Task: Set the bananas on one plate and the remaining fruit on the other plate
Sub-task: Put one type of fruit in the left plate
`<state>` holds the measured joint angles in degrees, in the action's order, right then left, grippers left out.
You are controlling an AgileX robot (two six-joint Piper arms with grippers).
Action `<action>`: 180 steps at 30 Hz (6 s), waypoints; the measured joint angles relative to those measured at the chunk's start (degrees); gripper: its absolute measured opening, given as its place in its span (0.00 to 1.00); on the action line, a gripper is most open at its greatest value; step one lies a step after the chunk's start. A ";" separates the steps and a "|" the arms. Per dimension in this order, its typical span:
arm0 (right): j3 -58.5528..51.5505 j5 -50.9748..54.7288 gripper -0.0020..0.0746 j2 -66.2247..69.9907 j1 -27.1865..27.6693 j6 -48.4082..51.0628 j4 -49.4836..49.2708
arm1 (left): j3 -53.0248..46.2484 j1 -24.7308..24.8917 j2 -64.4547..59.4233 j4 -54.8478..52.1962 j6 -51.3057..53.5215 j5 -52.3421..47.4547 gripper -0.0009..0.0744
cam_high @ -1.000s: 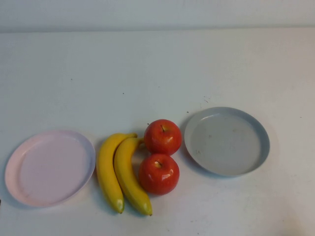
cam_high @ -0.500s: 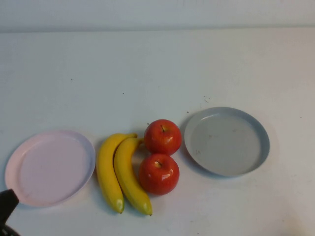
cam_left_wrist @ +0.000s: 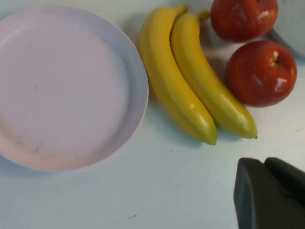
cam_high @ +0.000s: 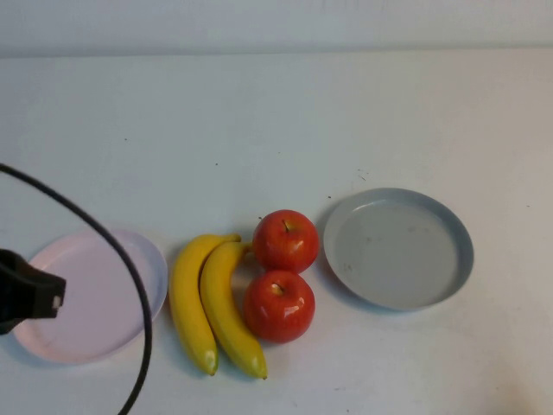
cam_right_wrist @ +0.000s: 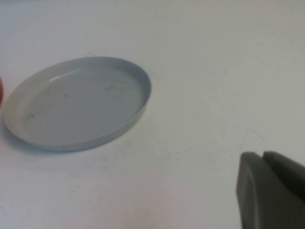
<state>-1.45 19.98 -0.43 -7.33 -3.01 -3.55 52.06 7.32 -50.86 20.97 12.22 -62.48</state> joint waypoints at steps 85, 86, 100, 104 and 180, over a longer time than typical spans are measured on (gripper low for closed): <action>0.00 0.00 0.01 -0.12 0.00 0.00 0.00 | 33.97 37.68 -56.68 -24.51 -21.02 0.59 0.79; 0.00 0.00 0.01 -0.12 0.00 0.00 0.00 | 33.97 37.68 -55.71 -25.07 -21.02 1.20 0.79; 0.00 0.00 0.01 -0.38 0.00 0.00 0.00 | 32.52 21.83 -46.74 -32.17 -21.02 -6.63 0.78; 0.00 0.00 0.01 -0.38 0.00 0.00 0.00 | 28.39 17.15 -46.74 -32.51 -21.02 -4.96 0.78; 0.00 0.00 0.01 -0.38 0.00 0.00 0.00 | 43.02 32.01 -65.30 -24.45 -10.75 10.33 0.90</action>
<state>-1.45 19.98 -0.81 -7.33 -3.01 -3.55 95.07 39.33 -116.16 -3.48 1.47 -52.16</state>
